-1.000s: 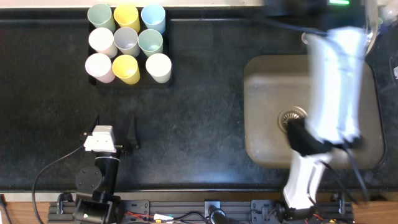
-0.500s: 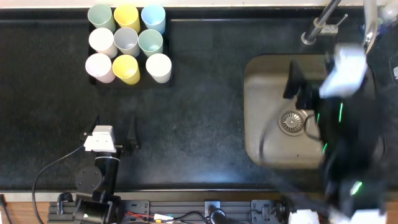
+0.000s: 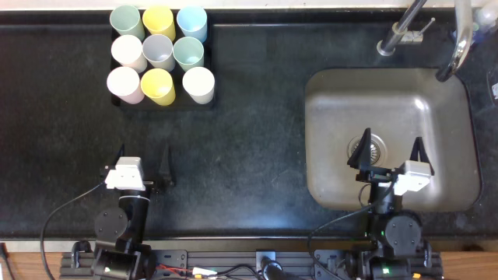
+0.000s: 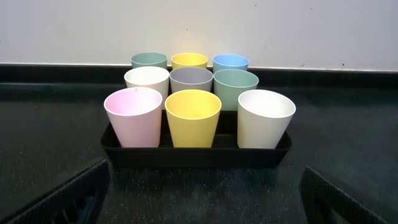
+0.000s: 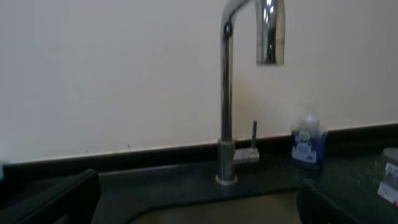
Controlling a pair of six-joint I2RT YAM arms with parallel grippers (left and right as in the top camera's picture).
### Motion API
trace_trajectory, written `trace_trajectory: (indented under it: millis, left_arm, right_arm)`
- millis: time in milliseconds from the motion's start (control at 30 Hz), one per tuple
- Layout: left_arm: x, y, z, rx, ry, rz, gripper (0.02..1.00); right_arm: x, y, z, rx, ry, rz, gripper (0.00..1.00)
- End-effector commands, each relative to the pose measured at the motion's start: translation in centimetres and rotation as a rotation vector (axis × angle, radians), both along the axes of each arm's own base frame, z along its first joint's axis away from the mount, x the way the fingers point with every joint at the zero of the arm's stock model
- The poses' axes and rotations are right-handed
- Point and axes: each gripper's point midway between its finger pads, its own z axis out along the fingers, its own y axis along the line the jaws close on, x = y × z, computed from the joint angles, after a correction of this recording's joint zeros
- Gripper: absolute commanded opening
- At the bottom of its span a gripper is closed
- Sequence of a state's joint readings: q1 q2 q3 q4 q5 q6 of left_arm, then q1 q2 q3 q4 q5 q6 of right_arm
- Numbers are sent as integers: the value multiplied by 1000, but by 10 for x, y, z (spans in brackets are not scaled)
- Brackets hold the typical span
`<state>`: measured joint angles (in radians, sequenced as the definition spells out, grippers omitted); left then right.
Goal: Store Cups
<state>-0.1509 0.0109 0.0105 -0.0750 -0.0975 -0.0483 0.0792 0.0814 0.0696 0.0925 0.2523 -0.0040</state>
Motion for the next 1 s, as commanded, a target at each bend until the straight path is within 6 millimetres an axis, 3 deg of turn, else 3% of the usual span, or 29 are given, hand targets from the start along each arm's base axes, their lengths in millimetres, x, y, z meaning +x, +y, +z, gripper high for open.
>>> trace_trajectory:
  millis: [33, 267, 400, 1000]
  left_arm:
    - [0, -1, 0, 16, -5, -8, 998]
    - [0, -1, 0, 16, -5, -8, 998]
    - [0, -1, 0, 16, -5, -8, 998]
    - [0, -1, 0, 16, -5, -8, 998]
  right_arm:
    - [3, -2, -23, -4, 35, -15, 996]
    - [4, -1, -61, -17, 184, -9, 996]
    - [1, -1, -49, -12, 131, -8, 996]
    - [0, -6, -49, -11, 132, -26, 998]
